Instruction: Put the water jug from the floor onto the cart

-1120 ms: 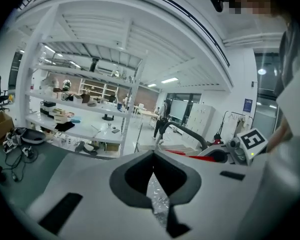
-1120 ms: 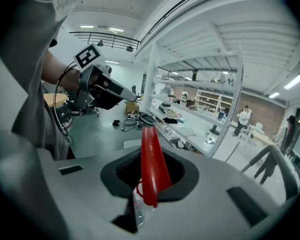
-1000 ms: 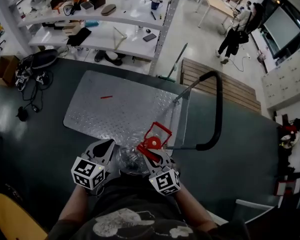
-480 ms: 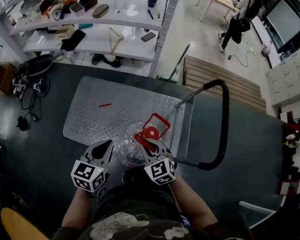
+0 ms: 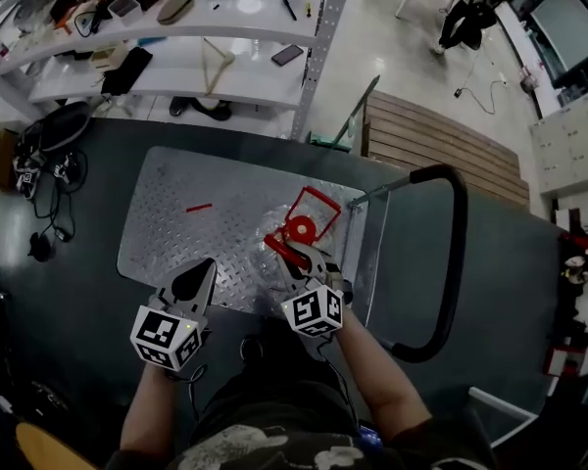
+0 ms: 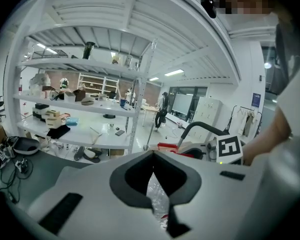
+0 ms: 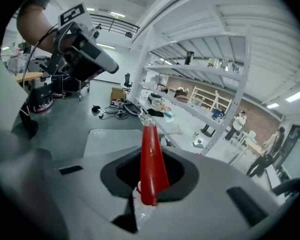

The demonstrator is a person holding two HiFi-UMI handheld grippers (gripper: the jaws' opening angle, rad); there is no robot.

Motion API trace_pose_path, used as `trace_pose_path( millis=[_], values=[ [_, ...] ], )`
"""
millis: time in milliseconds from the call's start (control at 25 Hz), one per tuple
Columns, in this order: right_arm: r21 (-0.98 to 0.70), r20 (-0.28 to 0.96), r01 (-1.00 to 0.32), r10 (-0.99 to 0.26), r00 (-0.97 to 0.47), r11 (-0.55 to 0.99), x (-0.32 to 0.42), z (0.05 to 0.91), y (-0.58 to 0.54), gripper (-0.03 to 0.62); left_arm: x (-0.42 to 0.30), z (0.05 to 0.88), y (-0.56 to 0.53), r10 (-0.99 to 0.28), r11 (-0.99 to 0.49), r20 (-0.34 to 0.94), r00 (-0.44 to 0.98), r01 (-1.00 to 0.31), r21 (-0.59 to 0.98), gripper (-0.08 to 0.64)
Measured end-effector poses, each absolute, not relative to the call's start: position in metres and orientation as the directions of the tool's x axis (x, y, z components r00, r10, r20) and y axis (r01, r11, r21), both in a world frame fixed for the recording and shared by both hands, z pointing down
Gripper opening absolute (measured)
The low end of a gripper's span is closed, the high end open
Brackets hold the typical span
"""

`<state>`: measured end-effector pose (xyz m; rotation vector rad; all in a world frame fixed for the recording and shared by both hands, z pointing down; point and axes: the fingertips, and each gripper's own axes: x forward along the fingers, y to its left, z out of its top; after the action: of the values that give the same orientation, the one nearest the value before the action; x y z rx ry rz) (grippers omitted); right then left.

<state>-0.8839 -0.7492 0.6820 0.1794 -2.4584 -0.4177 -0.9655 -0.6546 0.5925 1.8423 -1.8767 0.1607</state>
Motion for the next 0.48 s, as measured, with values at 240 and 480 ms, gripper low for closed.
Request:
trace_pose_path(
  millis=[240,480],
  values=[
    [0.307,0.611,0.000,-0.197,-0.767,0.952,-0.891,0.720,-0.756,0.040,-0.972,0.614,-0.675,-0.891,0.073,0.451,0.058,-0.961,0.267,0.008],
    [0.282,0.607,0.041,-0.145,-0.781,0.959,-0.901,0.744,-0.727,0.034,-0.970,0.631,-0.672,-0.875,0.084,0.479,0.065,-0.955,0.283,0.008]
  ],
)
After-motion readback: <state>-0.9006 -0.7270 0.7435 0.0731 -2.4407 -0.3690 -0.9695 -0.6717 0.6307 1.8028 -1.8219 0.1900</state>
